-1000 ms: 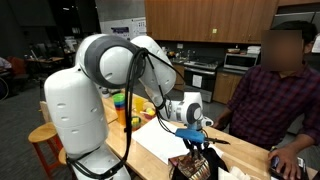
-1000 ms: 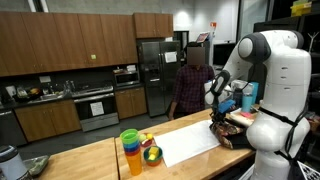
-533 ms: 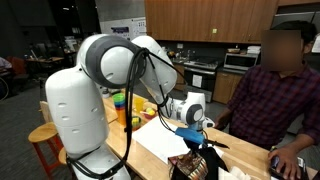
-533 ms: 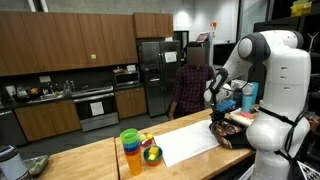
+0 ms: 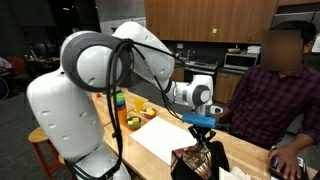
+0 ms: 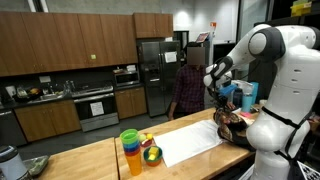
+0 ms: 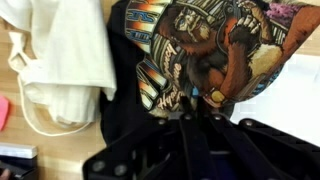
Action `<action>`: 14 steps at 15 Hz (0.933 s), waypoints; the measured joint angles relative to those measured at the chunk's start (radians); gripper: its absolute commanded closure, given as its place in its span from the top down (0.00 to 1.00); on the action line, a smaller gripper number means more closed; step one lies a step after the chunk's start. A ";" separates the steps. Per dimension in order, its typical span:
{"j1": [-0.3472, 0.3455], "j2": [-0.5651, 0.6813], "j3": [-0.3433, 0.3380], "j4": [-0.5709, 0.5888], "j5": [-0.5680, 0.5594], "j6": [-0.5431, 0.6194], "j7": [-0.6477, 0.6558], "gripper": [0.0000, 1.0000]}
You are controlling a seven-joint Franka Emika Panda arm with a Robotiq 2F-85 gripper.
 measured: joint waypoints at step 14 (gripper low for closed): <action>0.036 -0.236 0.055 0.267 -0.185 -0.276 -0.029 0.02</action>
